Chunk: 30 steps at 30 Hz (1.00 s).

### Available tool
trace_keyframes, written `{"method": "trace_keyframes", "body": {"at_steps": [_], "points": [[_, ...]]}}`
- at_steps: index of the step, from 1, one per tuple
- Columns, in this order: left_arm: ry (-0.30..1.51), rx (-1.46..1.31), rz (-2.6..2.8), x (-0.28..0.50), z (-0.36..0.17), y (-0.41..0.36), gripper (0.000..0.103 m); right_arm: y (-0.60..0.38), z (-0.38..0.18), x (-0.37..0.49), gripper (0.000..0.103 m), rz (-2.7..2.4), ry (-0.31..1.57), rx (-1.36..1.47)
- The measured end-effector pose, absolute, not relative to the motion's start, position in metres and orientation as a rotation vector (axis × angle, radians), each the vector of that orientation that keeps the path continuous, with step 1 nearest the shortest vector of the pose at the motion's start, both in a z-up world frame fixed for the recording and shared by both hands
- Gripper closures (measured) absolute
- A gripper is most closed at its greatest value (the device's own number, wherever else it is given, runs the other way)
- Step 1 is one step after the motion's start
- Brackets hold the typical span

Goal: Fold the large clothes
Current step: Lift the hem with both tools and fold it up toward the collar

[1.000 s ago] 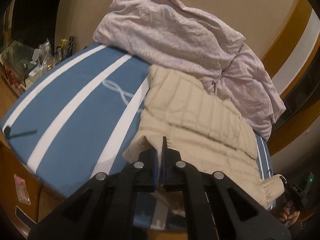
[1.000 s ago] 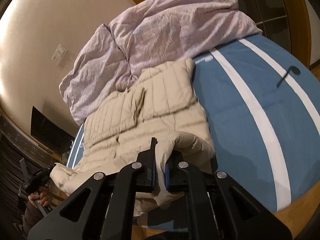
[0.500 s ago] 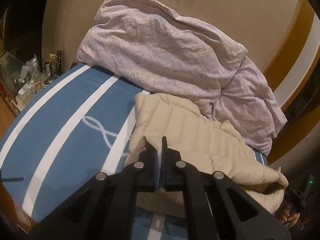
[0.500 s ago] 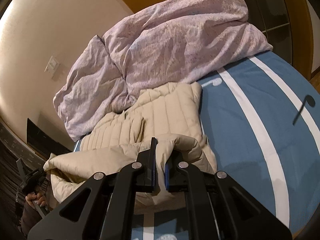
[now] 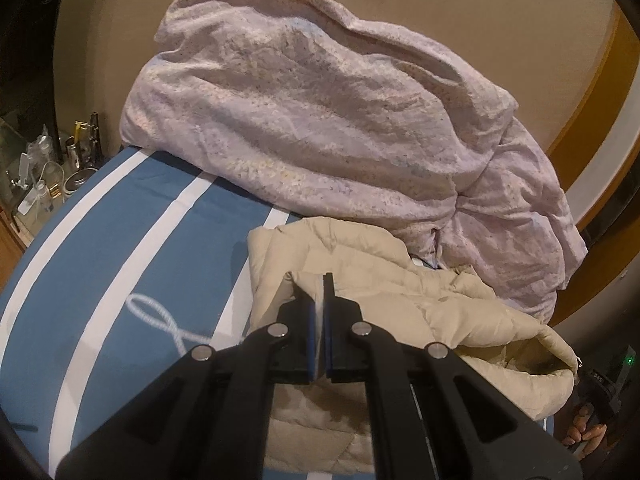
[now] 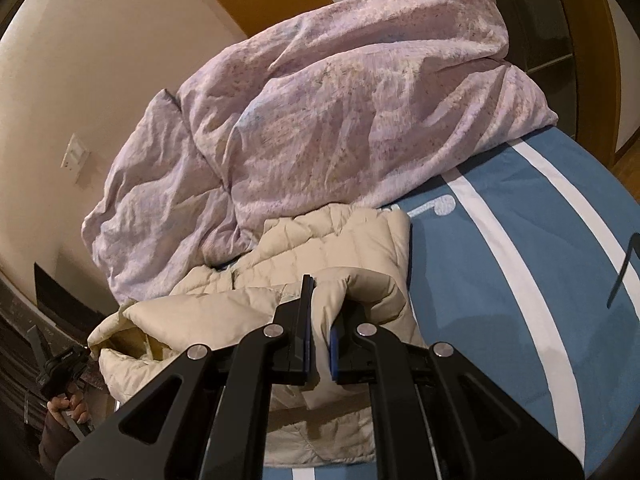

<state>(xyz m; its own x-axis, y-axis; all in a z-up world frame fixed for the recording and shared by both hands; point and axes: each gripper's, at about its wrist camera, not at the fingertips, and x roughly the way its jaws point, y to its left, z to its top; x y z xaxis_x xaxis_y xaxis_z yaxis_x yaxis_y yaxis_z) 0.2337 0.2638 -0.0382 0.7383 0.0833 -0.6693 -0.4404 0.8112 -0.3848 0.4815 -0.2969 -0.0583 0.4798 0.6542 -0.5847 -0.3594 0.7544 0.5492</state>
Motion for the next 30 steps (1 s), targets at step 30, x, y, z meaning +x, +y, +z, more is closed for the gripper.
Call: {"method": "trace_keyframes", "body": {"at_steps": [30], "points": [[0.867, -0.635, 0.415, 0.364, -0.116, 0.309, 0.087, -0.232, -0.136, 0.620, 0.078, 0.538, 1.134, 0.461]]}}
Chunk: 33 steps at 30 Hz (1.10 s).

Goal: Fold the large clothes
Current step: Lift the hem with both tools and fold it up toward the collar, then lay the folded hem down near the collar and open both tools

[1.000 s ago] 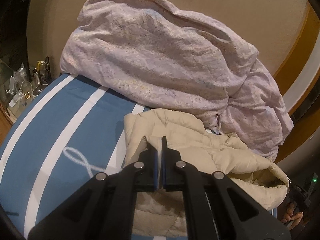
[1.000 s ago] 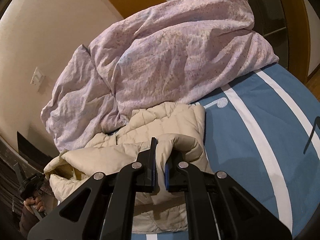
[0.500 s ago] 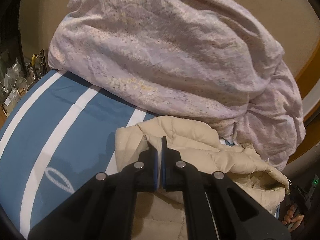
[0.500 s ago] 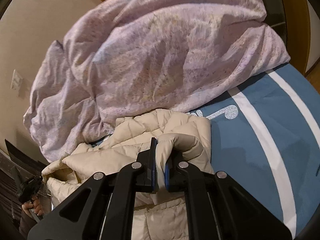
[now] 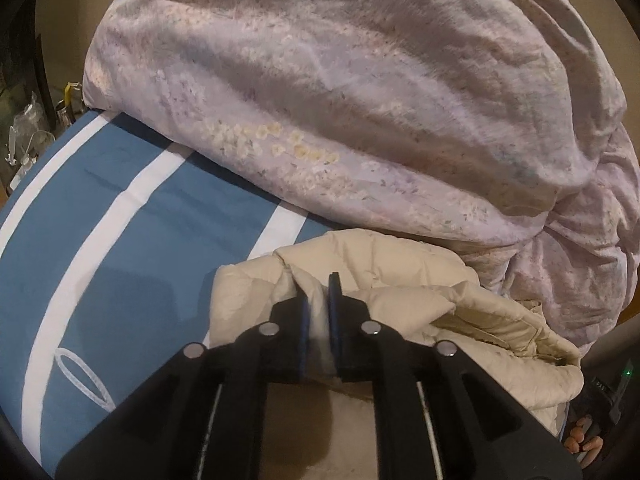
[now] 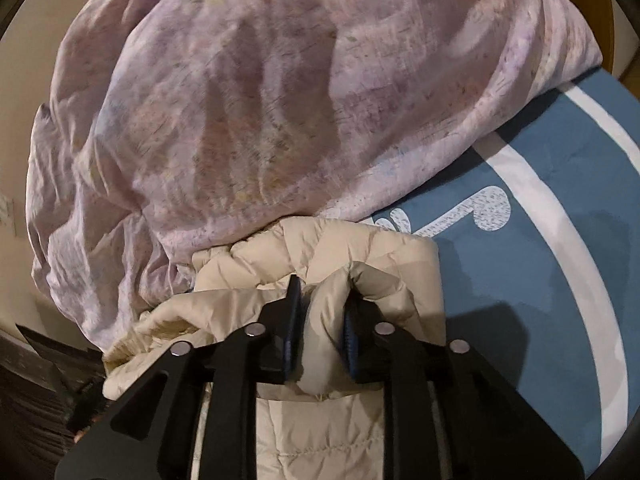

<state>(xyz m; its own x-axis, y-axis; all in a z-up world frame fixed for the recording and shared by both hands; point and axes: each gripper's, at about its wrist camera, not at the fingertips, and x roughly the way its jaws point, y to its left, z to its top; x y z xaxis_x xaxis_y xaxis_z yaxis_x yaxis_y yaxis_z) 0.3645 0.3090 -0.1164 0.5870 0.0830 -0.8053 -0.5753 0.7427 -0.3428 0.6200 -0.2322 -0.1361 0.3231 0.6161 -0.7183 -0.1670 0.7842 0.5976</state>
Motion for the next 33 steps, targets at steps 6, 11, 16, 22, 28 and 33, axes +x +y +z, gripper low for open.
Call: {"method": "trace_keyframes", "body": {"at_steps": [6, 11, 16, 22, 28, 33], "points": [[0.841, -0.594, 0.432, 0.363, -0.098, 0.305, 0.055, -0.238, -0.116, 0.620, 0.045, 0.539, 1.066, 0.461], [0.807, -0.550, 0.432, 0.345, -0.077, 0.300, 0.050, -0.246, -0.099, 0.603, 0.045, 0.554, 1.007, 0.409], [0.806, -0.493, 0.429, 0.326, -0.072, 0.289, 0.047, -0.245, -0.099, 0.582, 0.045, 0.584, 1.014, 0.332], [0.813, -0.434, 0.429, 0.329, -0.090, 0.268, 0.047, -0.226, -0.105, 0.564, 0.048, 0.603, 1.012, 0.211], [0.829, -0.352, 0.443, 0.346, -0.107, 0.252, 0.047, -0.205, -0.109, 0.559, 0.052, 0.607, 0.983, 0.073], [0.831, -0.299, 0.483, 0.358, -0.116, 0.249, 0.044, -0.193, -0.119, 0.563, 0.052, 0.581, 0.966, -0.012]]}}
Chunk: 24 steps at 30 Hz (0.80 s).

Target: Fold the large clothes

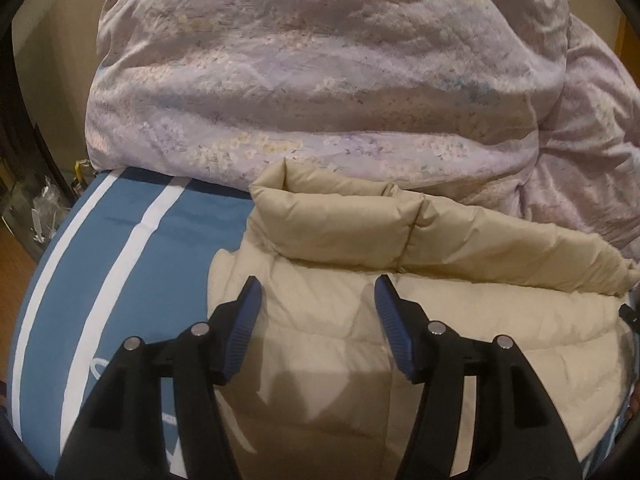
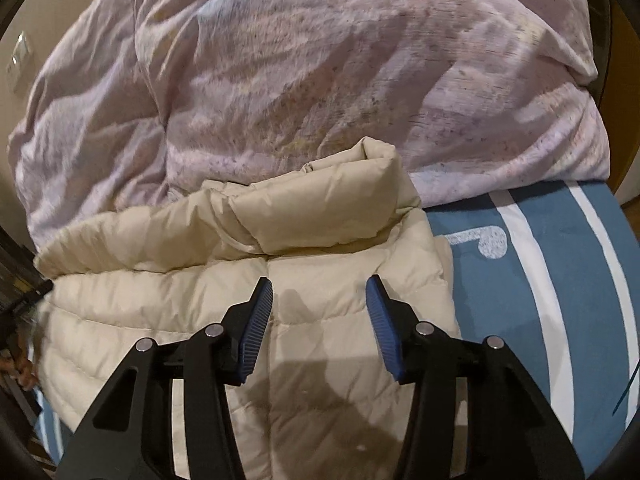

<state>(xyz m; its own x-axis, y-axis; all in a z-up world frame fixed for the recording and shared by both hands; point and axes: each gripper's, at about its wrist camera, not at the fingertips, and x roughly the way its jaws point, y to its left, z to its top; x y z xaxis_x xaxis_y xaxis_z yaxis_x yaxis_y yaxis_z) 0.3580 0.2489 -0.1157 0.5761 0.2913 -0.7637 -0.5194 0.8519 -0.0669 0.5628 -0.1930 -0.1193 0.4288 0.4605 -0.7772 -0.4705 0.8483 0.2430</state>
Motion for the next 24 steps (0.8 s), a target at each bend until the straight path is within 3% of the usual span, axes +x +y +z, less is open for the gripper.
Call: {"method": "trace_keyframes", "body": {"at_steps": [13, 24], "points": [[0.860, -0.280, 0.546, 0.385, -0.137, 0.258, 0.043, -0.185, -0.142, 0.577, 0.052, 0.518, 0.940, -0.072], [0.876, -0.290, 0.573, 0.401, -0.153, 0.265, 0.035, -0.167, -0.161, 0.586, 0.051, 0.497, 0.927, -0.075]]}}
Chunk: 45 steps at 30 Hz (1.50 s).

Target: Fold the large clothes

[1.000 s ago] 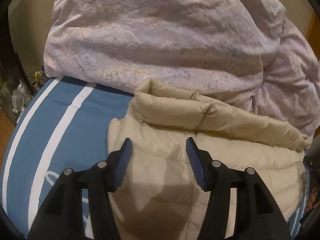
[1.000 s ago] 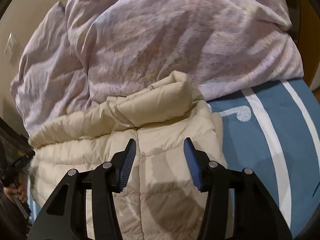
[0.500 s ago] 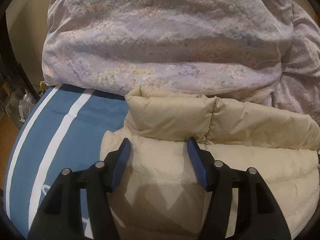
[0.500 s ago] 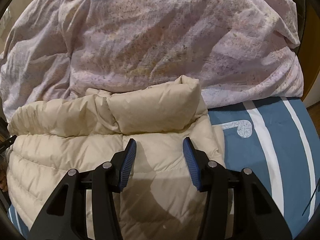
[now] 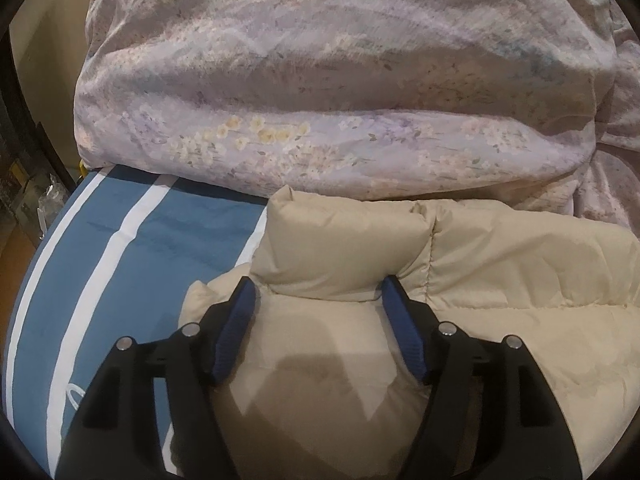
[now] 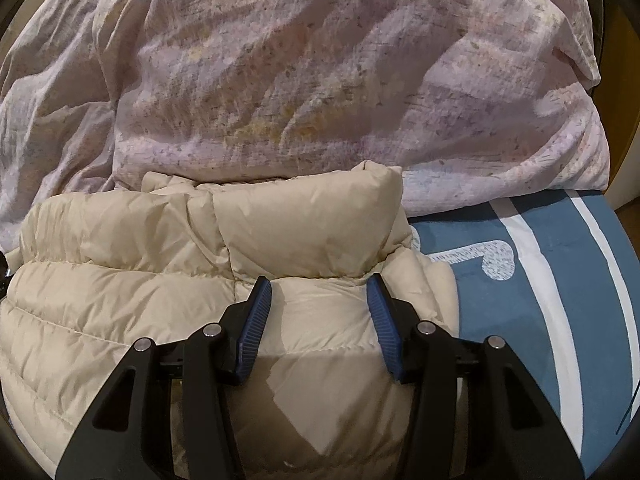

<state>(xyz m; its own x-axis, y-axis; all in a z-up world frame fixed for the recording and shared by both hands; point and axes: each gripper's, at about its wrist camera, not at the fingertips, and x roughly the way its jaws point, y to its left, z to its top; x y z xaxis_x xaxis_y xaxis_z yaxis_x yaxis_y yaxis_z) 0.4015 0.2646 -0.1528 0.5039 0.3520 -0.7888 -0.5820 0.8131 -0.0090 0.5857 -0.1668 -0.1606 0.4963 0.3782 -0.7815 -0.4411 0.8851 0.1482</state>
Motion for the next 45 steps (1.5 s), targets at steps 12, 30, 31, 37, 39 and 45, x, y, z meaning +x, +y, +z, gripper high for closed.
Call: {"method": "trace_keyframes", "body": {"at_steps": [12, 30, 31, 37, 39, 45], "points": [[0.881, -0.324, 0.589, 0.408, -0.168, 0.275, 0.025, -0.153, -0.180, 0.590, 0.047, 0.490, 0.914, -0.083], [0.889, -0.336, 0.596, 0.412, -0.176, 0.273, 0.022, -0.132, -0.195, 0.591, 0.043, 0.483, 0.924, -0.119], [0.889, -0.337, 0.596, 0.412, -0.176, 0.273, 0.021, -0.130, -0.195, 0.592, 0.043, 0.482, 0.925, -0.122], [0.889, -0.341, 0.598, 0.411, -0.178, 0.276, 0.020, -0.119, -0.199, 0.594, 0.042, 0.480, 0.930, -0.135], [0.890, -0.342, 0.599, 0.411, -0.178, 0.274, 0.020, -0.114, -0.201, 0.596, 0.042, 0.478, 0.931, -0.142], [0.893, -0.343, 0.600, 0.411, -0.177, 0.274, 0.020, -0.102, -0.203, 0.598, 0.042, 0.473, 0.933, -0.160]]}}
